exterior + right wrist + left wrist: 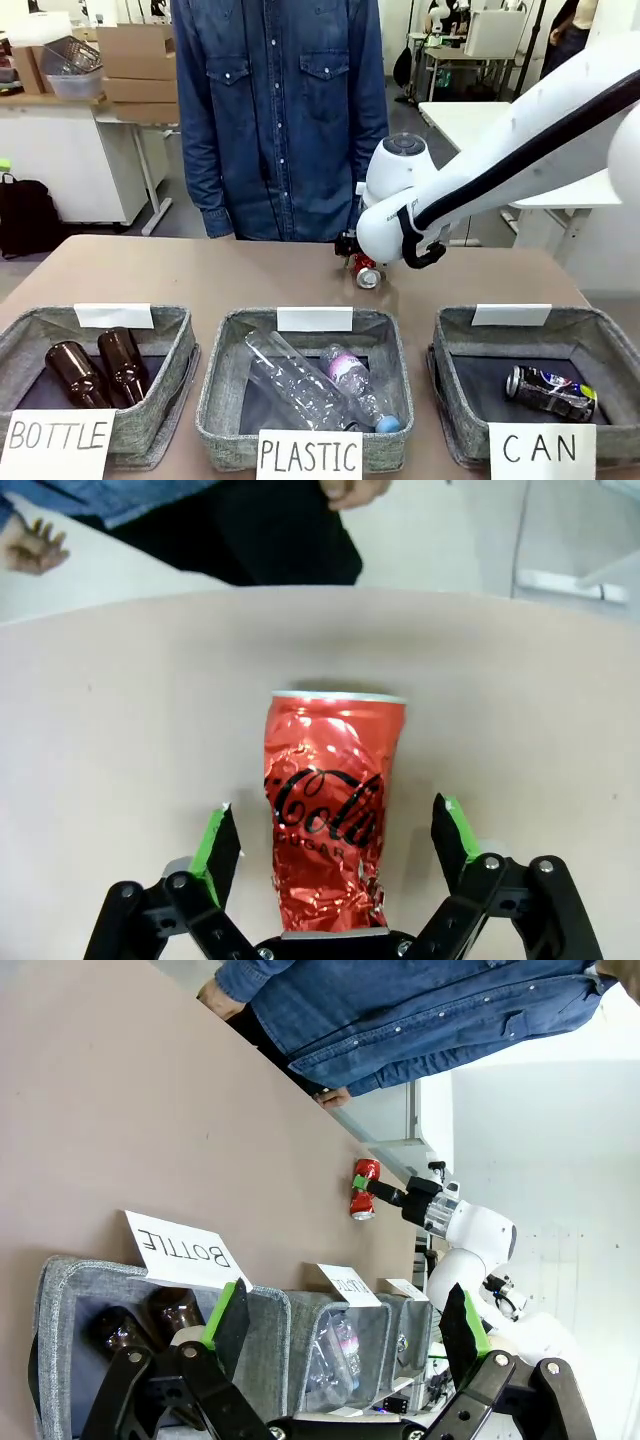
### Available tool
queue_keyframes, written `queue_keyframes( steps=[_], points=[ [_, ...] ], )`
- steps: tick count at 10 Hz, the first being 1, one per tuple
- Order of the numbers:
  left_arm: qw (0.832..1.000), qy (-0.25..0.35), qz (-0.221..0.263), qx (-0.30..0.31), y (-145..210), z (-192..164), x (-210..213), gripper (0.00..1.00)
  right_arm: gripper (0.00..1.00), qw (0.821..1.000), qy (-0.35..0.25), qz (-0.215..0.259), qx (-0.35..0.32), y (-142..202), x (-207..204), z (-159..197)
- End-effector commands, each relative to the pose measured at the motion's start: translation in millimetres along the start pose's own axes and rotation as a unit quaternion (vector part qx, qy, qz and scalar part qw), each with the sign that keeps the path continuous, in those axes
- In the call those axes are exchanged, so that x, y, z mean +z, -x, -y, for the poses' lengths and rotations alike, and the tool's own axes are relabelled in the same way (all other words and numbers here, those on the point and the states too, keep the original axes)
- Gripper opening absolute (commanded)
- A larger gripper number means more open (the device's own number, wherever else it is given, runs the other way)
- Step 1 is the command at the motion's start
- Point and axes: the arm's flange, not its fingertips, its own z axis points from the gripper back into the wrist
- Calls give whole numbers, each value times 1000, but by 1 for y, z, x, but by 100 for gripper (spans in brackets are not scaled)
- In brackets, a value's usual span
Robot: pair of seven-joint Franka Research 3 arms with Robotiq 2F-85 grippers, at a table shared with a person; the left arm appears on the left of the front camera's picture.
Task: Sort the can waste into the basket.
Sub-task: Pick up the can waste from the table and place it in the right Fabric basket.
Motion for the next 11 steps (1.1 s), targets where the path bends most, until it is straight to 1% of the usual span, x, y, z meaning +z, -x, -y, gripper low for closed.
queue_keyframes(
  steps=[1, 2, 3, 4, 5, 6, 7, 11],
  points=[
    [1000, 0, -2, -9, -1, -1, 1, 100, 100, 1000, 6, 7, -18, -3, -2, -5],
    [1000, 0, -2, -9, -1, -1, 1, 100, 100, 1000, 6, 3, -21, -3, -2, -6],
    [1000, 0, -2, -9, -1, -1, 1, 100, 41, 1000, 7, 7, -23, -2, -1, -6],
    [1000, 0, -2, -9, -1, -1, 1, 100, 40, 1000, 5, 2, -23, -2, -1, -5],
    [1000, 0, -2, -9, -1, -1, 1, 100, 0, 1000, 6, 0, -23, -1, -1, -4],
    [1000, 0, -2, -9, -1, -1, 1, 100, 35, 1000, 8, -2, -25, 0, -1, -3],
    [1000, 0, -2, -9, -1, -1, 1, 100, 0, 1000, 7, -2, -26, 0, 0, -2],
    [1000, 0, -2, -9, -1, -1, 1, 100, 0, 1000, 14, 2, -25, 1, 2, -1]
  ],
)
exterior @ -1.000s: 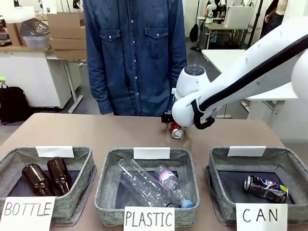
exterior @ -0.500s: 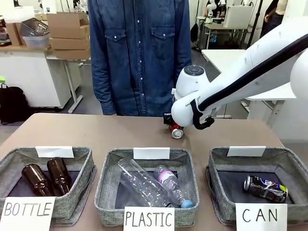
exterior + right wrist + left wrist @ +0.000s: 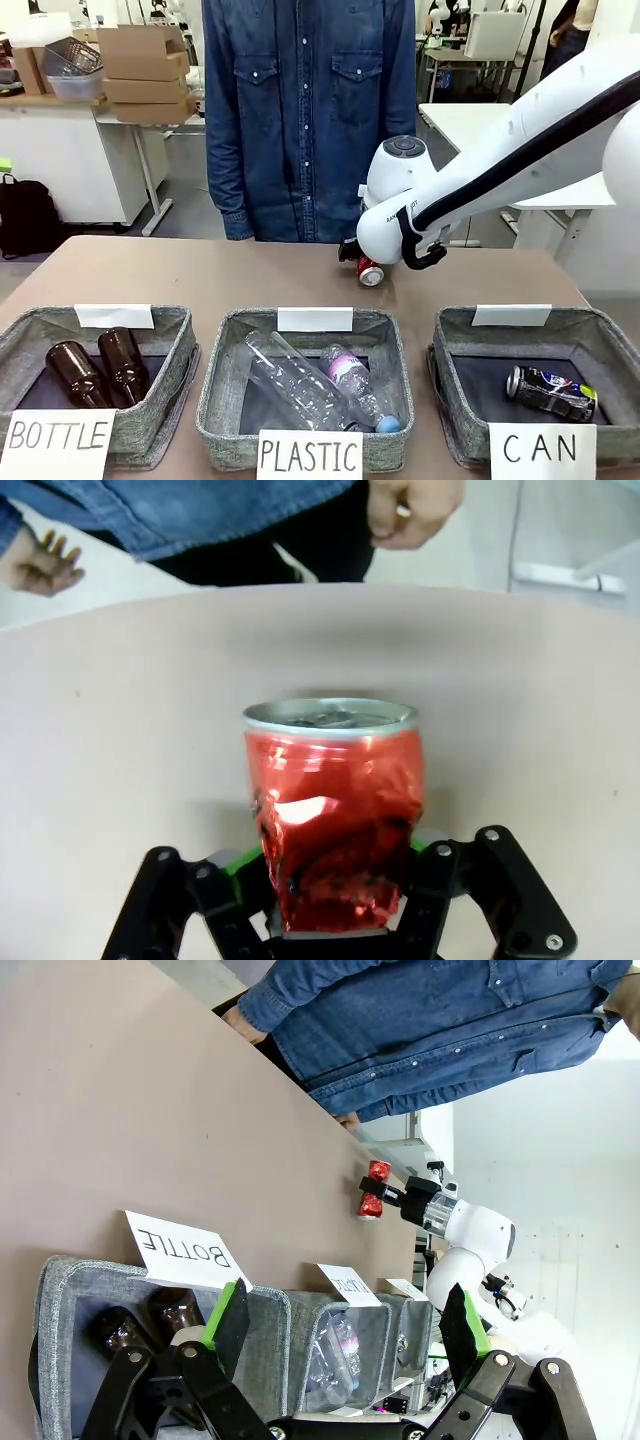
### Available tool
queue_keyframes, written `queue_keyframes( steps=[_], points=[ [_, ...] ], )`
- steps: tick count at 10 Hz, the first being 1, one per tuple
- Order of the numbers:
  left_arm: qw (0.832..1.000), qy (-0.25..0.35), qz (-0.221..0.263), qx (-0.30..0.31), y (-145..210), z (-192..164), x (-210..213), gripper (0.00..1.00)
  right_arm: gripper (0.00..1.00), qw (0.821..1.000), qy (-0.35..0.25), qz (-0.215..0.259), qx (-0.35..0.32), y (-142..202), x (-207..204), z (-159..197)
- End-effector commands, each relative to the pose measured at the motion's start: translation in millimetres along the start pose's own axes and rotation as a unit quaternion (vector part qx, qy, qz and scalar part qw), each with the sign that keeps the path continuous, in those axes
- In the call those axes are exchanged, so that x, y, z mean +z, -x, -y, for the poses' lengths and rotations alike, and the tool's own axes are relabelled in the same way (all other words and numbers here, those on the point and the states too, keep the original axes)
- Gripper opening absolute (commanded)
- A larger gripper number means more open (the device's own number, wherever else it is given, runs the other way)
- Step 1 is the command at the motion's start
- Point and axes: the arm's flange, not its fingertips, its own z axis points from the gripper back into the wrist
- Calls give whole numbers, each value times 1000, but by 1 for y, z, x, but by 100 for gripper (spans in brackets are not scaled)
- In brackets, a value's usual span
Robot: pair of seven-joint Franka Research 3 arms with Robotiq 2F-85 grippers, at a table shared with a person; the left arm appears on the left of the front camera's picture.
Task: Sort the can waste into the basket.
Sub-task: Pick up the can waste from the table and place it in the right Fabric basket.
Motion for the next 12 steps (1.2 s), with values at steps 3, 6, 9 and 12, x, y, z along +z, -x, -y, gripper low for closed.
queue_keyframes(
  steps=[3, 6, 9, 12],
  points=[
    [1000, 0, -2, -9, -1, -1, 1, 100, 0, 999, 17, 17, -26, 0, 8, -1],
    [1000, 0, -2, -9, -1, -1, 1, 100, 0, 999, 18, 19, -26, 0, 17, 1],
    [1000, 0, -2, -9, -1, -1, 1, 100, 0, 997, -7, -61, 42, 19, 100, 20],
    [1000, 0, -2, -9, -1, -1, 1, 100, 0, 987, -27, -150, 58, 77, 247, 94]
  ],
)
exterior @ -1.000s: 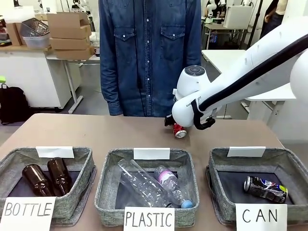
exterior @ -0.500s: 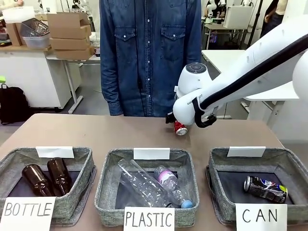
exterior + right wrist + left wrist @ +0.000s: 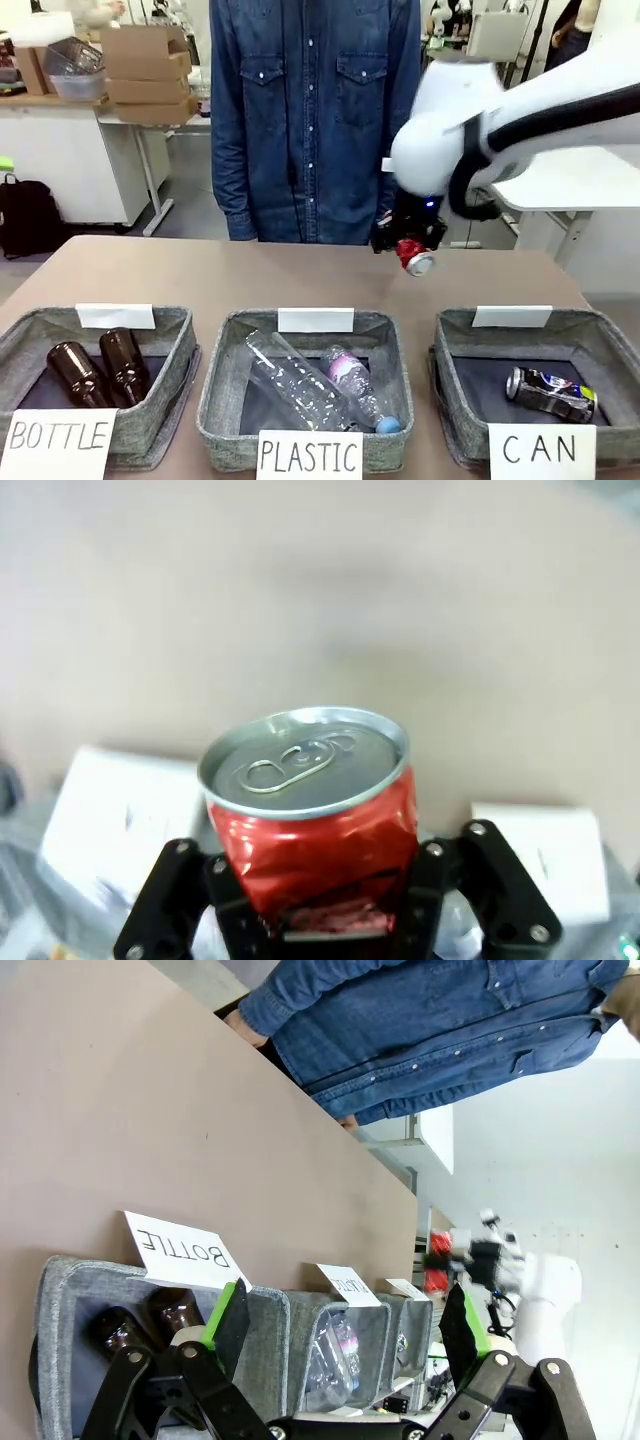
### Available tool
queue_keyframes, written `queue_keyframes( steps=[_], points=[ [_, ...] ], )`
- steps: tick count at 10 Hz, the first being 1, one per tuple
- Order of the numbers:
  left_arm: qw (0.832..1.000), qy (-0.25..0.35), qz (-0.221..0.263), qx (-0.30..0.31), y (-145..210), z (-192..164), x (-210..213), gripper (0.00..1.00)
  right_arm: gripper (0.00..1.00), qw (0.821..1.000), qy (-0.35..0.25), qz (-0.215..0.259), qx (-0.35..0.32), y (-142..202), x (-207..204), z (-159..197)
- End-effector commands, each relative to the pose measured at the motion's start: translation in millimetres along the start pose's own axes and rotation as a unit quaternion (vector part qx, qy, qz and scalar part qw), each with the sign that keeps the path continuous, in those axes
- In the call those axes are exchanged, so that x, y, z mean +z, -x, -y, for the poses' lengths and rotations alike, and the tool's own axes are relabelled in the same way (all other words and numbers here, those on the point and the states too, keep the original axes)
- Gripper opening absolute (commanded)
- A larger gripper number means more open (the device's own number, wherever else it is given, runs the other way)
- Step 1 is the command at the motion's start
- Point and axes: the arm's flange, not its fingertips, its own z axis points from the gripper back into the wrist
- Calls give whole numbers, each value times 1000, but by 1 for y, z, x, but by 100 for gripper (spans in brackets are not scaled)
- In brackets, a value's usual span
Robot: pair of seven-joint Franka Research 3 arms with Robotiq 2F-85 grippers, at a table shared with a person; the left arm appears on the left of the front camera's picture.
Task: Sort the can waste into the basket.
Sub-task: Pick up the can waste from the table and place it in the right Fabric basket.
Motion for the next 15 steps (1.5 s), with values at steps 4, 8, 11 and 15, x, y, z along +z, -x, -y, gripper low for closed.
queue_keyframes(
  steps=[4, 8, 11, 15],
  points=[
    [1000, 0, -3, -8, -1, -2, 0, 100, 0, 996, -47, -48, -51, 136, 82, 109],
    [1000, 0, -3, -8, -1, -2, 0, 100, 0, 991, -76, -28, -109, 175, 68, 132],
    [1000, 0, -3, -8, -1, -2, 0, 100, 0, 991, -72, -33, -111, 171, 68, 133],
    [1000, 0, -3, -8, -1, -2, 0, 100, 81, 991, -66, -41, -106, 169, 68, 133]
  ],
)
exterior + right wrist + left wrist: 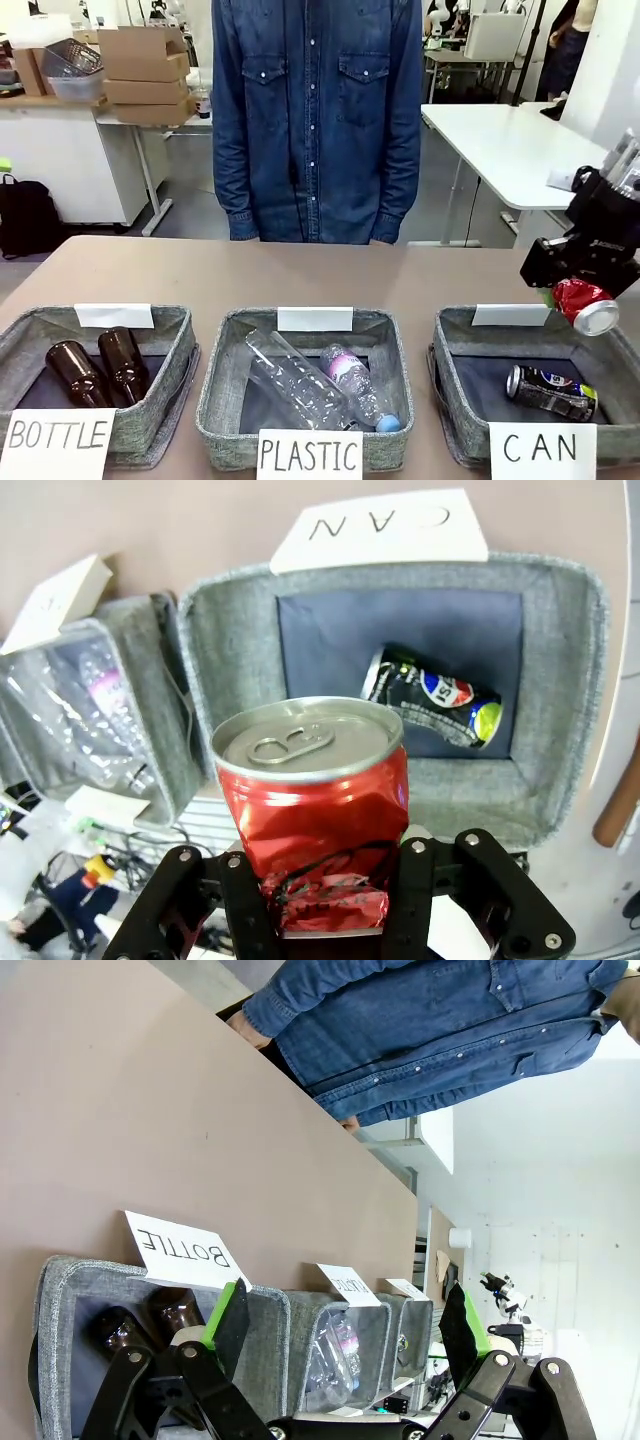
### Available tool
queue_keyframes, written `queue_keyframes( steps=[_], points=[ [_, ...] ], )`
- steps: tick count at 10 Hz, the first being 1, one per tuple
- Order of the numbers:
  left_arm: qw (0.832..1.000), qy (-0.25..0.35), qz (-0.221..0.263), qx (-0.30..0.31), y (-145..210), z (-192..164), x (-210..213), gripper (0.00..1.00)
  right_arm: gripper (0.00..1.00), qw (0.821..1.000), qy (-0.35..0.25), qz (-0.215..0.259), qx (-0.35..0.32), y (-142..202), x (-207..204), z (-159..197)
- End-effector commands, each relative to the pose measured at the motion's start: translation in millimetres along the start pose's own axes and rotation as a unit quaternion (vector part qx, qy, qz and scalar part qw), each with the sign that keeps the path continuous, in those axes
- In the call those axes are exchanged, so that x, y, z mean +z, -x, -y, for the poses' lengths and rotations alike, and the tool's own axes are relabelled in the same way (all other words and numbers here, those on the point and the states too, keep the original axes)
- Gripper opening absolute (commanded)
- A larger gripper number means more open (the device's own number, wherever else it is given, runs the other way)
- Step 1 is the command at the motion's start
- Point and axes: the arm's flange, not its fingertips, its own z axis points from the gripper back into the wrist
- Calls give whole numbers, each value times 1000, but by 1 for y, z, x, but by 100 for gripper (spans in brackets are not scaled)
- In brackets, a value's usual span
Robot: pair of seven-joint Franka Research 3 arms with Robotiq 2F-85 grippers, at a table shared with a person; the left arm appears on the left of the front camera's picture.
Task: Sort the can waste into the basket.
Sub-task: Pick up the can waste from the table and place it in the right Fabric basket.
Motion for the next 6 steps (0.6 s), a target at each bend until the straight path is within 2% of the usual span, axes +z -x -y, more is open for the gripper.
queue_keyframes(
  steps=[1, 3, 4, 5, 6],
  points=[
    [1000, 0, -3, -8, -1, -1, 1, 100, 100, 1000, -6, 4, 6, -6, 2, 0],
    [1000, 0, -3, -8, -1, -1, 1, 100, 100, 1000, -5, 1, 6, -7, 2, 0],
    [1000, 0, -3, -8, -1, -1, 1, 100, 92, 1000, -6, 1, 4, -7, 2, 1],
    [1000, 0, -3, -8, -1, -1, 1, 100, 100, 1000, -8, 1, 6, -7, 2, 1],
    [1000, 0, -3, -8, -1, -1, 1, 100, 100, 1000, -8, 1, 4, -8, 2, 1]
  ],
)
